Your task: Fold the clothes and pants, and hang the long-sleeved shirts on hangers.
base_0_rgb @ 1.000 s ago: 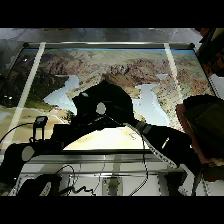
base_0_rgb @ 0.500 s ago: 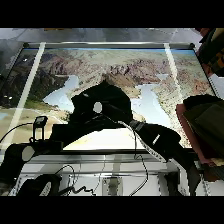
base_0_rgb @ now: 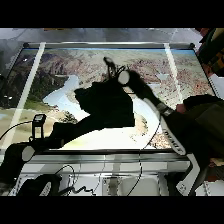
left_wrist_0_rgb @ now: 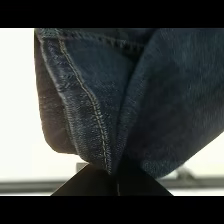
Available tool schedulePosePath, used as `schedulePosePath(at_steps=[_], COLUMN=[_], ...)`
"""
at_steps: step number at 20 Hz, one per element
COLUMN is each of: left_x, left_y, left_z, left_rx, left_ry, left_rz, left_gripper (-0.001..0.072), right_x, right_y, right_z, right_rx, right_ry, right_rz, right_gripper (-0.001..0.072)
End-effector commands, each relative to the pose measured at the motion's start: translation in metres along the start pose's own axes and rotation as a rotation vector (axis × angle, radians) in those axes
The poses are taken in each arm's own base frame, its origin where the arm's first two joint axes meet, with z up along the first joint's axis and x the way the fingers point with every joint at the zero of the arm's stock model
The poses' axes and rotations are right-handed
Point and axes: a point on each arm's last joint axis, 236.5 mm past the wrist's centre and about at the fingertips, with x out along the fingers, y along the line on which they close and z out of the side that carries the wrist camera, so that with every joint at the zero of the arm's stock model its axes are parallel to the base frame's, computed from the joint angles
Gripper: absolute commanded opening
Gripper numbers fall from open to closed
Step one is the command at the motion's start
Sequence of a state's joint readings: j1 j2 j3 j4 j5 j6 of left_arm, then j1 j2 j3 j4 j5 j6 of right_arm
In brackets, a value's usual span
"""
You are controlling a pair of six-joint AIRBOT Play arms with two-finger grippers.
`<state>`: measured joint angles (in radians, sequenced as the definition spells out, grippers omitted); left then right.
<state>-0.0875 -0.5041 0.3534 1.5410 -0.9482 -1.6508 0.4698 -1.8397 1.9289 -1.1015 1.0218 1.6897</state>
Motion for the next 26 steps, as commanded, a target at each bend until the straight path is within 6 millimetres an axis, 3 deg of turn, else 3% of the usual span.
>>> schedulePosePath(at_steps=[1,4,6,10,12,14,15,16,18,21,24,26], left_x=[-0.003,-0.019,-0.047,-0.151,-0.197,-0.228,-0.235,-0.230,-0.193,-0.133,-0.085,-0.057], left_y=[-0.002,0.009,0.035,0.121,0.157,0.176,0.182,0.185,0.190,0.202,0.223,0.230], left_z=[0.033,0.077,0.120,0.208,0.246,0.282,0.297,0.303,0.288,0.230,0.157,0.102], left_rx=[-0.129,-0.283,-0.392,-0.561,-0.599,-0.599,-0.577,-0.544,-0.467,-0.292,-0.292,-0.321], left_ry=[-0.138,-0.311,-0.478,-0.870,-0.964,-1.019,-1.010,-0.949,-0.738,-0.372,-0.102,0.033], left_rz=[-0.017,-0.030,-0.010,0.111,0.175,0.197,0.216,0.240,0.290,0.345,0.335,0.316], left_gripper=[0.0028,0.0028,0.0027,0.0025,0.0025,0.0026,0.0025,0.0026,0.0026,0.0025,0.0025,0.0026], right_x=[-0.092,-0.176,-0.237,-0.336,-0.373,-0.406,-0.418,-0.425,-0.420,-0.389,-0.354,-0.328], right_y=[-0.065,-0.124,-0.163,-0.223,-0.239,-0.243,-0.243,-0.243,-0.251,-0.261,-0.268,-0.266], right_z=[0.034,0.060,0.073,0.077,0.077,0.077,0.075,0.066,0.042,-0.005,-0.077,-0.135], right_rx=[-0.074,-0.038,0.010,0.122,0.129,0.099,0.094,0.109,0.154,0.192,0.213,0.262], right_ry=[-0.057,-0.166,-0.261,-0.412,-0.476,-0.531,-0.547,-0.529,-0.466,-0.361,-0.232,-0.146], right_rz=[-0.123,-0.261,-0.349,-0.473,-0.524,-0.571,-0.588,-0.598,-0.598,-0.593,-0.603,-0.590], right_gripper=[0.0028,0.0028,0.0028,0.0028,0.0027,0.0027,0.0027,0.0027,0.0026,0.0026,0.0026,0.0026])
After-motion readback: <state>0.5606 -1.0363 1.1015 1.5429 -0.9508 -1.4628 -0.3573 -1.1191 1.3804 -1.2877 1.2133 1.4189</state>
